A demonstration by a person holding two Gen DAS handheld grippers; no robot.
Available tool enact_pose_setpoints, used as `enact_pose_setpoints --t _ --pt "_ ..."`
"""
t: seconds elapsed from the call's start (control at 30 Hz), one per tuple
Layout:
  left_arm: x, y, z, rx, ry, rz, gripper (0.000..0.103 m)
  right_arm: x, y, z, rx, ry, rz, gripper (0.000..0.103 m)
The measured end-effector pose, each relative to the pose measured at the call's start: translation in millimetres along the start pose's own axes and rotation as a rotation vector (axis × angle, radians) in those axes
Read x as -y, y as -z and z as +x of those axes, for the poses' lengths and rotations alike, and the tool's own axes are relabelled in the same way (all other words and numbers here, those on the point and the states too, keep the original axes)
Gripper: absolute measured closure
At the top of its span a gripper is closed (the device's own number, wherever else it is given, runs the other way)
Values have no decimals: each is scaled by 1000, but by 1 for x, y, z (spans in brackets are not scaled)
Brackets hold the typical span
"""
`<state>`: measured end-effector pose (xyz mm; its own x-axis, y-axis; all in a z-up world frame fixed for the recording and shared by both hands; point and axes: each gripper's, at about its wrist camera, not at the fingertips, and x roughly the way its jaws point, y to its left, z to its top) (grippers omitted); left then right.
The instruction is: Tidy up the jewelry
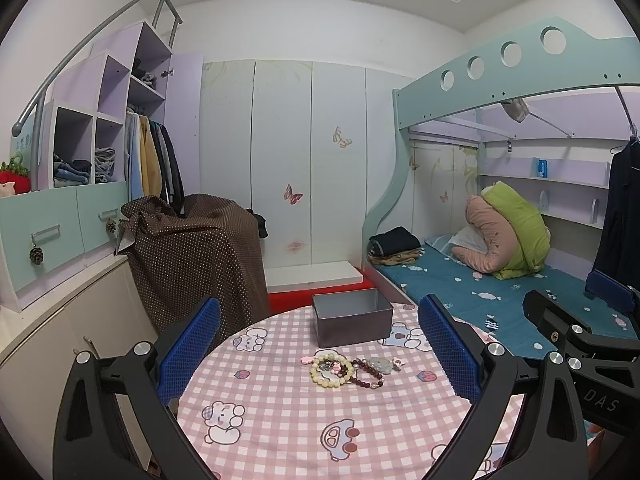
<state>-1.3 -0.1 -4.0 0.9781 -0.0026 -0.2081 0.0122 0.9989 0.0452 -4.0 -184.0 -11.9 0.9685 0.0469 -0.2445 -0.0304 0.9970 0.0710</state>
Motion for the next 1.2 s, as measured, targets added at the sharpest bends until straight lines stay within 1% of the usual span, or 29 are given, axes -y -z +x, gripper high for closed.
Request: enact_pose_setpoints --t 0.63,1.2 --pt "-2 -2 -3 2 1 -9 7 -3 -4 -10 6 -3 1 7" --pt "-5 -2 -4 2 -1 -9 7 -4 -4 -9 5 -3 1 7"
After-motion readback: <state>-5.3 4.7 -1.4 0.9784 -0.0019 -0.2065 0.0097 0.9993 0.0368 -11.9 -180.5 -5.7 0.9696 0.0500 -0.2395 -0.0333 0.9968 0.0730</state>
